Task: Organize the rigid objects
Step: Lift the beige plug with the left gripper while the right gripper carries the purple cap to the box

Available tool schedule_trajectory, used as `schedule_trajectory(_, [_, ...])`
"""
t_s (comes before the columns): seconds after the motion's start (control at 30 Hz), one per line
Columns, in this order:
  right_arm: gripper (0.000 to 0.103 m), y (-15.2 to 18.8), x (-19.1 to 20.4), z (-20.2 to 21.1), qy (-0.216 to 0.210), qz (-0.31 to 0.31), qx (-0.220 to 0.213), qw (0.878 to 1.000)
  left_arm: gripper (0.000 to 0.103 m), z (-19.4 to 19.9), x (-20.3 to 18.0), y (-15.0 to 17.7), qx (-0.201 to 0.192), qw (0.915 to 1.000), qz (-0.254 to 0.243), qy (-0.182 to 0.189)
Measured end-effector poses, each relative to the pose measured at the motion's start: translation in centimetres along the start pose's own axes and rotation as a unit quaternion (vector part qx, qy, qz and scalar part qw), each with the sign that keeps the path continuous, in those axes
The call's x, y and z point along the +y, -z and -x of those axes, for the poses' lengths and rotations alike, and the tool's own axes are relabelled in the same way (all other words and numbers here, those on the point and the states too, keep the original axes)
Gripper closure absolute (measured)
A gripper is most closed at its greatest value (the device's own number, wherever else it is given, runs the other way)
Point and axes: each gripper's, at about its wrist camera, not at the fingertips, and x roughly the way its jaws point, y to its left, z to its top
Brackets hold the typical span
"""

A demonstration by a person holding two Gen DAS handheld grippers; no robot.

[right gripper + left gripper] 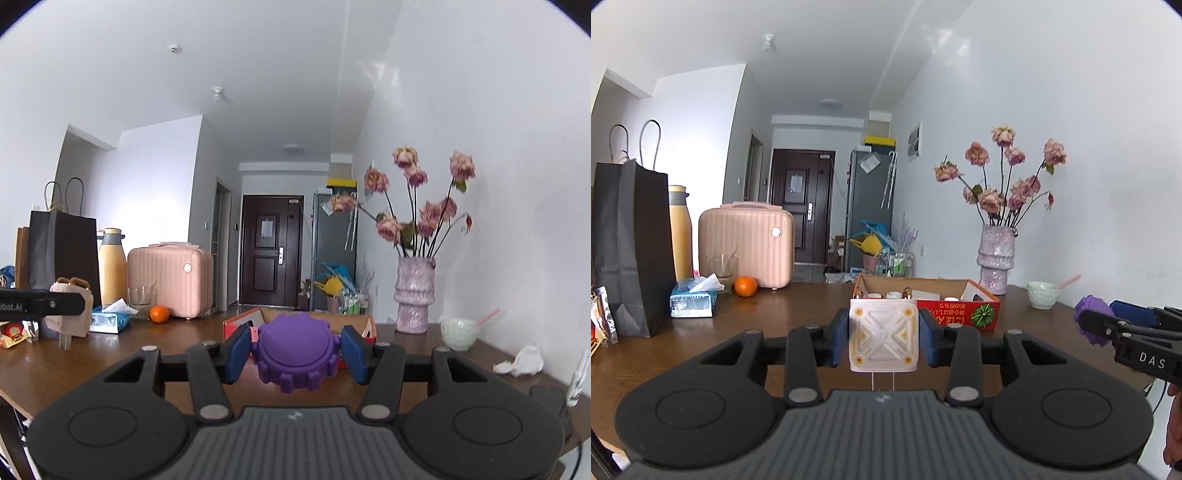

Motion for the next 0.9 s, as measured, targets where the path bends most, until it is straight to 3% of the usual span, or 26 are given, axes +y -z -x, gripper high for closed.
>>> schedule_trajectory(0.1, [0.05,0.1,-0.4,-1.7,-0.004,-0.003,0.003,1.0,0.064,-2.0,-0.2,-0.8,0.003,1.0,-0.003,-0.002])
schedule_trajectory(0.27, [0.05,-1.4,-1.3,-4.5,-0.002,-0.002,-0.018,1.0,0.064,-4.9,-0.4,-3.7,-0.024,0.9997,-0.007,0.002])
schedule_trajectory(0.6, [0.05,-8.0,-4.5,-12.6,-0.002,-0.003,-0.065,0.998,0.064,-12.9,-0.6,-10.4,-0.068,0.9974,-0.025,0.008])
schedule_trajectory(0.73, [0.05,-11.0,-6.5,-16.1,-0.004,-0.018,-0.075,0.997,0.064,-16.3,-0.9,-12.9,-0.066,0.9971,-0.034,0.017])
schedule_trajectory(0.9, [0.05,-13.5,-8.7,-21.3,-0.018,-0.037,-0.046,0.998,0.064,-21.3,-1.0,-15.7,-0.043,0.9972,-0.038,0.048])
